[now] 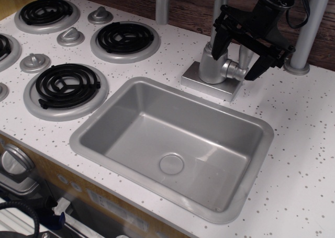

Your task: Lever vertical to front

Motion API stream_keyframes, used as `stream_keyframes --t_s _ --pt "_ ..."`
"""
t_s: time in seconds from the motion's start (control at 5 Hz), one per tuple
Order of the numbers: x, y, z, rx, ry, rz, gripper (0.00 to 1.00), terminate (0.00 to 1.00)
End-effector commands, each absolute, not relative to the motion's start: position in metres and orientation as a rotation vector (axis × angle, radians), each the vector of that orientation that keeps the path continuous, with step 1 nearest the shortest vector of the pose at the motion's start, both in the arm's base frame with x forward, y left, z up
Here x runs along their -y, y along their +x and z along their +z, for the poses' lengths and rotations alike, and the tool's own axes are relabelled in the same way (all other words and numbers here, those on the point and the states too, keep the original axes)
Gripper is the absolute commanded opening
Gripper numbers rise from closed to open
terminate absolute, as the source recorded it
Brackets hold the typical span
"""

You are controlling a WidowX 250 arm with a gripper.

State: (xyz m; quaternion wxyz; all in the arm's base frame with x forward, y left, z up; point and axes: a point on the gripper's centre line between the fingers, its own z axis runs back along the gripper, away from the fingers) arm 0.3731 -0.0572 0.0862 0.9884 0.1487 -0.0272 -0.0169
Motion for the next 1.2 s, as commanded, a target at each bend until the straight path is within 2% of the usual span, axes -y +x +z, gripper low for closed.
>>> stream_keyframes --t_s 0.0,0.4,1.0 --pt "0.057 0.373 0.086 0.055 0.299 -0.034 1.0 0.0" --pt "0.058 0.389 0.097 0.179 0.32 -0.117 1.0 0.0" --pt "0.06 0.415 0.102 0.265 0.327 -0.203 1.0 0.0"
